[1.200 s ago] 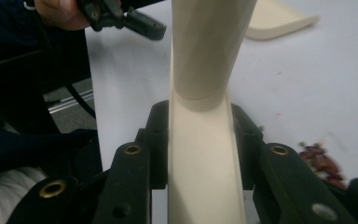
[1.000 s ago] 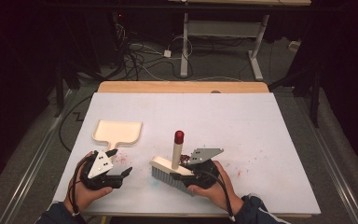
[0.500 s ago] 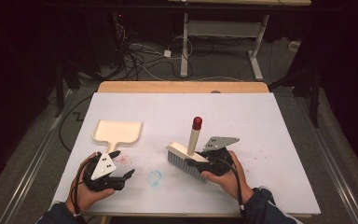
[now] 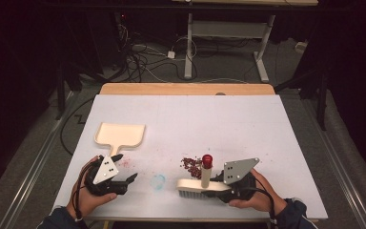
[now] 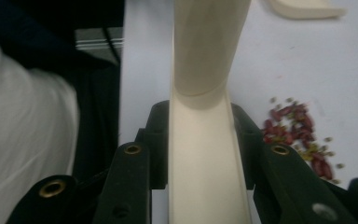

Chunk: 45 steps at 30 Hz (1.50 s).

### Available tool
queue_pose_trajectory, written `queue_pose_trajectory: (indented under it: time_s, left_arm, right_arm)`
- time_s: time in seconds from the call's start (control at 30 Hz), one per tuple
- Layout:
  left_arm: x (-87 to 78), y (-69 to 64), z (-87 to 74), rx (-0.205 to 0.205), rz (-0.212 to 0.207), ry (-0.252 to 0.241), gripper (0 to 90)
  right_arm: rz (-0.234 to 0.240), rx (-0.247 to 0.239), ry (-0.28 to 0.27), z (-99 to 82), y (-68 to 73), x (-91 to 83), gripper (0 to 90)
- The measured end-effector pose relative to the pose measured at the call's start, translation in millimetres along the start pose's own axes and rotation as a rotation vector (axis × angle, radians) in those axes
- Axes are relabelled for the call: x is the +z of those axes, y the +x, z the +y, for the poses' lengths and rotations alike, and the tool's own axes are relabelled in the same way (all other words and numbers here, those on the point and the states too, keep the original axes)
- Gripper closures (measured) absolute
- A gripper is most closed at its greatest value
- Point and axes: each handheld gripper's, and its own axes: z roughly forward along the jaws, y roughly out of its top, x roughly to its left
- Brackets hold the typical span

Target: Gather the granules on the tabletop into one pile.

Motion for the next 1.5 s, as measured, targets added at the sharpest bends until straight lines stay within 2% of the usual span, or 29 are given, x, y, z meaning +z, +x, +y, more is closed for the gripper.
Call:
queue_pose_trajectory:
  time_s: [0.1,0.27,0.4,0.6,0.7,0.9,1.07,1.17,1.23,1.3,1.37,1.4,1.43,1.5]
  left_arm:
    - [1.8,-0.9,1.1,0.005,-0.003,0.001,20.9]
    - [4.8,-1.3,1.4,0.012,-0.016,0.009,20.9]
    - [6.6,-1.9,2.0,0.021,-0.026,0.017,20.9]
    - [7.3,-2.9,1.9,0.022,-0.030,0.016,20.9]
    - [7.7,-2.8,1.4,0.023,-0.032,0.020,20.9]
    - [7.8,-3.0,2.0,0.032,-0.033,0.014,20.9]
    - [7.2,-3.1,1.7,0.031,-0.038,0.010,20.9]
    - [6.5,-3.2,1.7,0.031,-0.037,0.009,20.9]
    - [5.6,-3.3,1.5,0.030,-0.037,0.008,20.9]
    - [4.6,-3.4,1.6,0.029,-0.034,0.004,20.9]
    - [3.5,-3.3,1.8,0.028,-0.033,0.001,20.9]
    - [3.3,-3.3,1.9,0.029,-0.032,0.000,20.9]
    - [3.1,-3.4,1.9,0.029,-0.032,-0.002,20.9]
    - [3.2,-3.6,2.1,0.029,-0.031,-0.003,20.9]
  right_arm:
    - [0.017,-0.013,0.013,-7.6,-2.7,3.2,67.1]
    - [0.013,-0.009,-0.018,-13.4,-24.3,3.5,67.0]
    - [0.026,0.005,-0.038,-13.5,-44.0,11.9,66.2]
    - [0.042,-0.017,-0.038,-7.0,-61.9,23.4,65.5]
    - [0.036,-0.024,-0.037,-2.5,-66.5,27.0,65.7]
    - [-0.006,-0.030,-0.048,7.6,-69.2,29.0,66.9]
    - [-0.040,-0.023,-0.058,9.3,-65.9,22.2,67.1]
    - [-0.100,-0.002,-0.077,11.1,-60.3,10.0,67.1]
    - [-0.170,0.027,-0.084,13.1,-54.8,-1.0,67.1]
    - [-0.234,0.071,-0.103,12.5,-49.4,-12.9,67.1]
    - [-0.317,0.126,-0.116,9.2,-43.4,-22.9,67.1]
    - [-0.369,0.167,-0.116,5.7,-39.6,-27.6,67.1]
    - [-0.402,0.198,-0.118,3.0,-37.2,-29.6,67.1]
    - [-0.483,0.246,-0.102,-4.4,-32.1,-33.0,67.1]
